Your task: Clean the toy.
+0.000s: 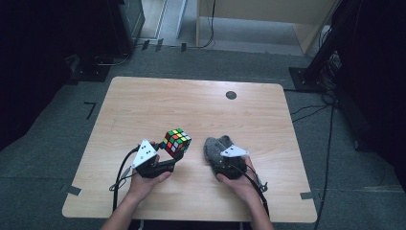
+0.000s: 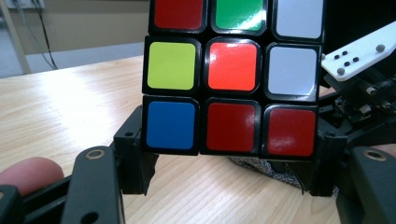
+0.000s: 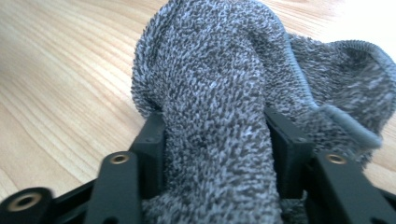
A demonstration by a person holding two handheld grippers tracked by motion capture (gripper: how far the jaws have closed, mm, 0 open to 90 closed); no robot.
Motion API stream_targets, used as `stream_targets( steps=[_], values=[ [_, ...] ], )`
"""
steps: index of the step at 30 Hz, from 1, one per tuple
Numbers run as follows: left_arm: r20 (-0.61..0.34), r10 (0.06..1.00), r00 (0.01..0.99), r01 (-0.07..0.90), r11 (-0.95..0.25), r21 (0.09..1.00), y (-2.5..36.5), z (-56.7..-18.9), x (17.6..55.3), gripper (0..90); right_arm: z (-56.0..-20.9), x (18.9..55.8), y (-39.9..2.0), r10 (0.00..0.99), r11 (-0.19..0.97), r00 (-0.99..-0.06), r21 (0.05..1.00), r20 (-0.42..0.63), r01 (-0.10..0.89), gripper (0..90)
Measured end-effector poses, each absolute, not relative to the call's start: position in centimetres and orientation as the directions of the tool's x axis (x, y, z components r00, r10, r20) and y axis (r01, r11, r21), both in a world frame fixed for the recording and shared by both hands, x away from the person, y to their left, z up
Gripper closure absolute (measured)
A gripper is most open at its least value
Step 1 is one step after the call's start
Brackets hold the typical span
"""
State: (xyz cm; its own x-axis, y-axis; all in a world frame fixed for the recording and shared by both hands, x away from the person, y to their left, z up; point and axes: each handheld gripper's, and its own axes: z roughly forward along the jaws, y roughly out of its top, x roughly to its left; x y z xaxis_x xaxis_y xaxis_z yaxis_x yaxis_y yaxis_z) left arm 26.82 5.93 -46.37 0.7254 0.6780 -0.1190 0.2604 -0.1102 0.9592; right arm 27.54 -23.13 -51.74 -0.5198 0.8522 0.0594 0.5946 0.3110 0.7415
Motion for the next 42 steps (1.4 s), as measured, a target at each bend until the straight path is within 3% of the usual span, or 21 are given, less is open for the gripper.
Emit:
stream_targets(
  steps=[4,11,16,26,34,42],
  values=[
    [-0.035,0.672,0.74,0.227,-0.2,0.953,5.6,-46.6,25.9,33.8,-51.8,27.3,-23.0,0.863,0.305,-0.503,0.749,0.043,0.588,53.7],
    [-0.084,0.659,0.748,0.276,-0.193,0.941,5.9,-47.5,25.5,33.8,-51.7,27.2,-23.6,0.875,0.275,-0.481,0.753,0.063,0.598,67.4],
    [-0.061,0.639,0.767,0.256,-0.217,0.942,5.6,-47.5,25.3,33.8,-50.6,26.8,-24.6,0.896,0.142,-0.41,0.761,0.174,0.633,73.4],
    [0.017,0.627,0.779,0.216,-0.293,0.931,5.0,-47.7,25.0,33.8,-43.7,23.7,-22.3,0.807,0.166,-0.582,0.911,0.095,0.378,73.3],
    [0.077,0.563,0.823,0.144,-0.338,0.93,3.9,-47.7,24.0,33.8,-42.8,23.2,-21.3,0.699,0.119,-0.687,0.914,0.199,0.387,71.9],
    [0.086,0.521,0.849,0.097,-0.314,0.944,4.5,-47.3,23.7,34.0,-43.3,24.0,-22.4,0.667,0.065,-0.685,0.893,0.292,0.445,71.4]
  ],
)
